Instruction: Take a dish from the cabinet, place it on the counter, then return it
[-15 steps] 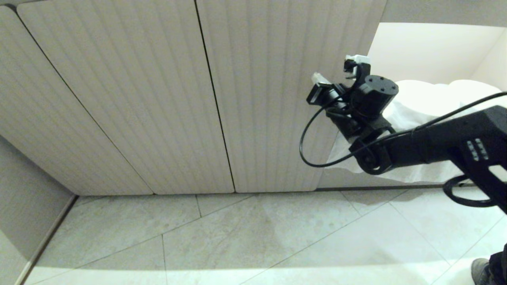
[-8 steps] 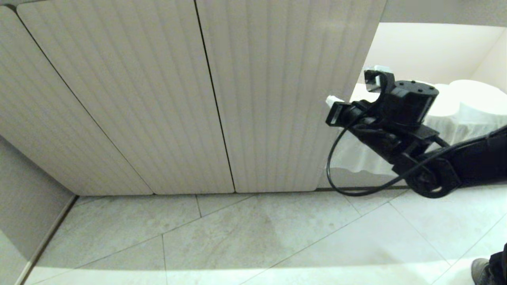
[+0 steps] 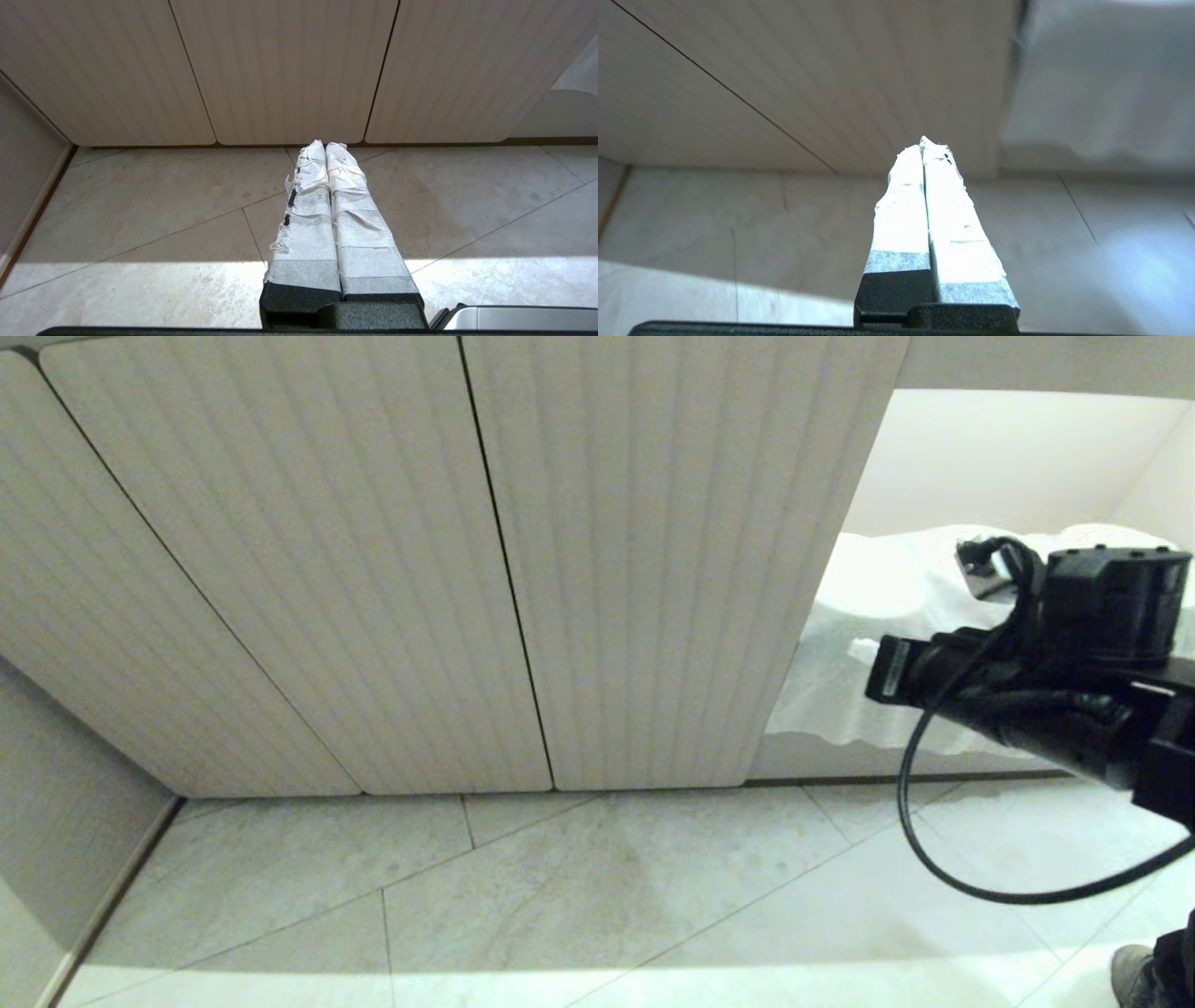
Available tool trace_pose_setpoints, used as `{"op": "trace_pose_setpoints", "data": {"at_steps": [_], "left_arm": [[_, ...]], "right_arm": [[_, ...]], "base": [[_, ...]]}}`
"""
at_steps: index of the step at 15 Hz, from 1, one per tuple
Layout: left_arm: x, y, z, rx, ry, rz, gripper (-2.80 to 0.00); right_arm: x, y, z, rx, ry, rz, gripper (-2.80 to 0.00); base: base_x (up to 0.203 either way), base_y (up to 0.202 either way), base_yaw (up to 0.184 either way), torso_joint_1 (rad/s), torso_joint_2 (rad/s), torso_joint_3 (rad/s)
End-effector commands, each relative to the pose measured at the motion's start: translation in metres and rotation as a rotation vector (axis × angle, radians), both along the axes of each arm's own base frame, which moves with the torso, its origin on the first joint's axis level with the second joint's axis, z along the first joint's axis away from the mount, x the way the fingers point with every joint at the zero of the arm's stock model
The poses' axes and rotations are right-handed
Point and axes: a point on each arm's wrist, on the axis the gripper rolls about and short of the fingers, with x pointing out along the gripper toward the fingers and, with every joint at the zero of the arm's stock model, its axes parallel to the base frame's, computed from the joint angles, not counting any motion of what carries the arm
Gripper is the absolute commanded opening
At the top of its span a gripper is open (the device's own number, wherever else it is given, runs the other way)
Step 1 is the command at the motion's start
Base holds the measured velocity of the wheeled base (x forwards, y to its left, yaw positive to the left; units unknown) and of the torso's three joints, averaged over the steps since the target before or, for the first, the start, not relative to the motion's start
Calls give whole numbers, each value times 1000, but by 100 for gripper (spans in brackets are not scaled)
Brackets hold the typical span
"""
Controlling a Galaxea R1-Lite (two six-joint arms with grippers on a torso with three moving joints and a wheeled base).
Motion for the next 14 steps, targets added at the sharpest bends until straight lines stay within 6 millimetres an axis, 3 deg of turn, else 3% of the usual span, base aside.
{"op": "trace_pose_setpoints", "data": {"at_steps": [1, 11, 14], "left_arm": [[0, 0, 0, 0, -1, -1, -280], [0, 0, 0, 0, 0, -1, -280], [0, 0, 0, 0, 0, 0, -280]], "right_arm": [[-30, -21, 8, 8, -8, -28, -280], [-125, -63, -33, -73, 13, -43, -280], [-165, -73, -59, -77, 26, -38, -280]], "base": [[0, 0, 0, 0, 0, 0], [0, 0, 0, 0, 0, 0], [0, 0, 0, 0, 0, 0]]}}
